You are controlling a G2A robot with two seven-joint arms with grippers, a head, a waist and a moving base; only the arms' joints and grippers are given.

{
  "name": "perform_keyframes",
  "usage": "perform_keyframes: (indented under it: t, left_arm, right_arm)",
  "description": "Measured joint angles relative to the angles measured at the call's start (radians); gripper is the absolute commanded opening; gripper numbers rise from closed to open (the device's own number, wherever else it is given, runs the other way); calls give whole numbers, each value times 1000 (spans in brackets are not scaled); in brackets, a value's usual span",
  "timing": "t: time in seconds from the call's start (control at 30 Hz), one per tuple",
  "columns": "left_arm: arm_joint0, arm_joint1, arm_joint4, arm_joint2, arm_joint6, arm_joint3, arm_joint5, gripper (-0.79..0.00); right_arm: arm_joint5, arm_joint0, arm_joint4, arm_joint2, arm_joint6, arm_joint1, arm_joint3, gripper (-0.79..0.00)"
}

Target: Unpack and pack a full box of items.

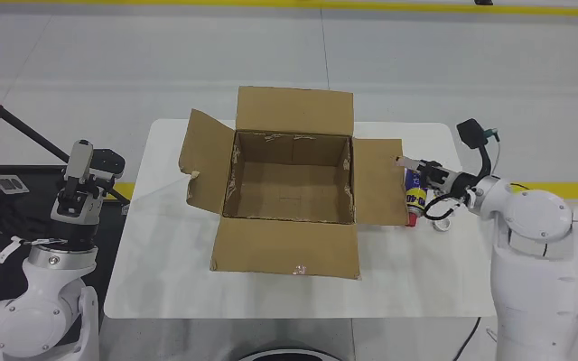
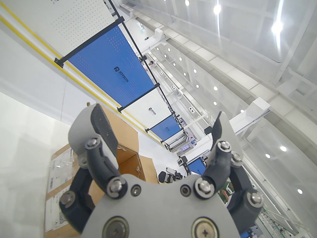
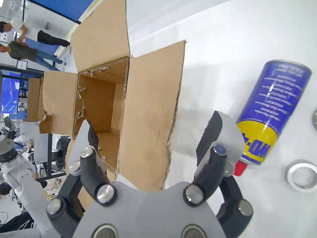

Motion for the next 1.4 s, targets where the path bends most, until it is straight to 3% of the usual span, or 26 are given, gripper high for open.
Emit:
perform_keyframes:
  t: [0.53, 0.77, 0.93, 1.0, 1.13, 1.4]
  left_arm:
    - [0, 0, 0, 0, 0, 0, 0, 0]
    - [0, 0, 0, 0, 0, 0, 0, 0]
    - [0, 0, 0, 0, 0, 0, 0, 0]
    - [0, 0, 0, 0, 0, 0, 0, 0]
    - [0, 0, 0, 0, 0, 0, 0, 0]
    - [0, 0, 0, 0, 0, 0, 0, 0]
  right_arm:
    - [-16, -19, -11, 31, -27, 7, 3, 0]
    - [-155, -56, -230, 98, 65, 49, 9, 0]
    - [-221, -57, -451, 73, 137, 75, 27, -3]
    - [-222, -55, -524, 56, 155, 80, 36, -157]
    - [-213, -26, -664, 8, 208, 90, 86, -394]
    - [-230, 15, -738, -76, 240, 96, 172, -477]
